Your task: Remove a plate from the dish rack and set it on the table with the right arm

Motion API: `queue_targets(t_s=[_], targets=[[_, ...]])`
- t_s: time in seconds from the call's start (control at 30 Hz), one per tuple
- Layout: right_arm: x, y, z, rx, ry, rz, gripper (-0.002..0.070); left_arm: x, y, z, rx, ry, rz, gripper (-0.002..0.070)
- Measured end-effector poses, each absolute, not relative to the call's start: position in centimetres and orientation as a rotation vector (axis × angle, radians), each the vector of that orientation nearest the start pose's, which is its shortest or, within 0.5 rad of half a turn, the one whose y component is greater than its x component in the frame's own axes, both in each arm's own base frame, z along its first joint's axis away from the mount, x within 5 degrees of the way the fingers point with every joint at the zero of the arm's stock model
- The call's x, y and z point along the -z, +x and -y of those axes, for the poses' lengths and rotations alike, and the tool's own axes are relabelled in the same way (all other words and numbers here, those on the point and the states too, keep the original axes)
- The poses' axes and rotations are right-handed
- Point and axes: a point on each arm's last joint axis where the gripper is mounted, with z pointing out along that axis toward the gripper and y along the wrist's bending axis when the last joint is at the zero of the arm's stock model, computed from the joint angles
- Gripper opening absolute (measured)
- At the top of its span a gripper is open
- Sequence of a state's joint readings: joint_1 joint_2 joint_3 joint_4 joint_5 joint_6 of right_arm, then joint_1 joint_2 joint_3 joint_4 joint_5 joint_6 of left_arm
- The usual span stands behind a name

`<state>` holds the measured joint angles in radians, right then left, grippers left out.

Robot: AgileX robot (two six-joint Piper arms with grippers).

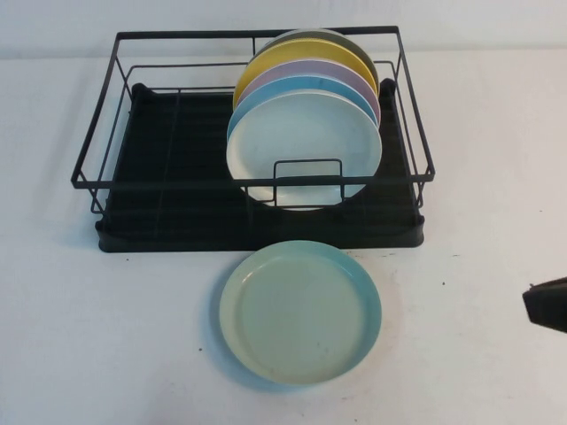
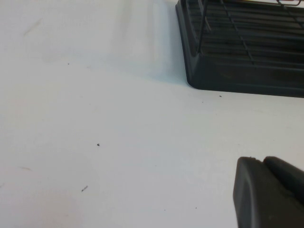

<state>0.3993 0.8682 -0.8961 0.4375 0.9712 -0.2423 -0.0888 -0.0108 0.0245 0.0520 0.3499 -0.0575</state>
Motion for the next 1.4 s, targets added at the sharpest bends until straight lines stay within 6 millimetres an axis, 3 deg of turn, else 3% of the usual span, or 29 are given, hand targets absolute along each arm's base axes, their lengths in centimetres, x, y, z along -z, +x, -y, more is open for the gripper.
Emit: queue_targets(t_s=[0.2, 0.33, 0.5, 0.73, 0.9, 1.1, 1.4], targets=[[-35.4, 12.5, -8.1, -0.516, -0.651, -2.294, -0.0018, -17.4, 5.3, 0.3, 0.052, 0.061, -1.846, -0.0006], [-33.7, 13.5, -7.9, -0.461, -0.584, -2.223, -0.0018, -17.4, 5.3, 0.3, 0.052, 0.061, -1.846, -0.0006], [-29.5, 13.1, -5.5, -0.364, -0.364, -2.115, -0.0018, -17.4, 5.3, 0.3, 0.052, 0.061, -1.846, -0.0006], [-22.7, 9.6, -1.8, -0.177, -0.114, -1.953, -0.0018, -17.4, 5.3, 0.3, 0.052, 0.061, -1.846, -0.0006], [-19.8, 7.6, -0.3, -0.07, 0.011, -1.755, -0.0018, -17.4, 5.3, 0.3, 0.052, 0.061, -1.846, -0.0006], [-19.4, 6.2, -0.2, -0.063, 0.024, -1.653, -0.0018, -17.4, 5.3, 0.3, 0.052, 0.061, -1.846, -0.0006], [-18.5, 5.6, -0.6, -0.09, -0.006, -1.709, -0.0018, -17.4, 5.3, 0.3, 0.052, 0.061, -1.846, -0.0006]])
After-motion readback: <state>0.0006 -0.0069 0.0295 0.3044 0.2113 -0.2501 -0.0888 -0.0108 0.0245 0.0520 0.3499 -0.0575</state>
